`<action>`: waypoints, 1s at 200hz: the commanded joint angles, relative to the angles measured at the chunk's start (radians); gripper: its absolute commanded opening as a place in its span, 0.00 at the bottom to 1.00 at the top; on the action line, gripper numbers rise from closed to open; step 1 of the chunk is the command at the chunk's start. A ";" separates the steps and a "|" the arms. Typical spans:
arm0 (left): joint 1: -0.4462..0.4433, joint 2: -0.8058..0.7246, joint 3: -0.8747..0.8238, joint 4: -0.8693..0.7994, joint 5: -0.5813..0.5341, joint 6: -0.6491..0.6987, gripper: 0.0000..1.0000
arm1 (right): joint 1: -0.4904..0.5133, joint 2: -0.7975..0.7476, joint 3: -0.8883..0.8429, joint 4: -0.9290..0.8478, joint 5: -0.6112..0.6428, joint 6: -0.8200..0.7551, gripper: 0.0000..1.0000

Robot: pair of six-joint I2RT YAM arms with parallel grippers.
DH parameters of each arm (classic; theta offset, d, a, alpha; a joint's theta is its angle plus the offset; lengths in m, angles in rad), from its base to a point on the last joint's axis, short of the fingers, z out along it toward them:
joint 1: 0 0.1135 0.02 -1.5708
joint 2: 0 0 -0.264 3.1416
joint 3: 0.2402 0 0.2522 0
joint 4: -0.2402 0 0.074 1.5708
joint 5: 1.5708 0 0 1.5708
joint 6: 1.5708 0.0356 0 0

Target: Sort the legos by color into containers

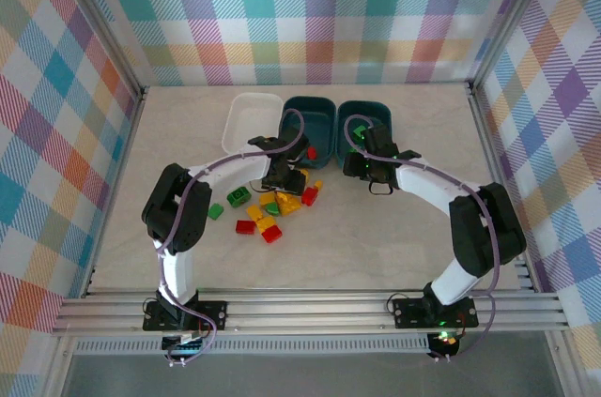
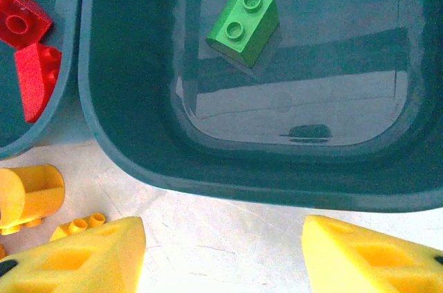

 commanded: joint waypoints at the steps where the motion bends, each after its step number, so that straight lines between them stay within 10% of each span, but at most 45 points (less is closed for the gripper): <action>1: -0.013 0.016 -0.018 -0.008 -0.008 0.016 0.61 | -0.005 -0.044 -0.009 0.030 -0.003 0.012 0.62; 93: -0.027 0.002 -0.053 0.004 -0.019 0.023 0.36 | -0.005 -0.075 -0.009 0.031 0.002 0.001 0.61; 200: 0.004 -0.149 0.086 -0.117 -0.077 0.051 0.30 | -0.005 -0.091 -0.023 0.058 -0.022 0.005 0.61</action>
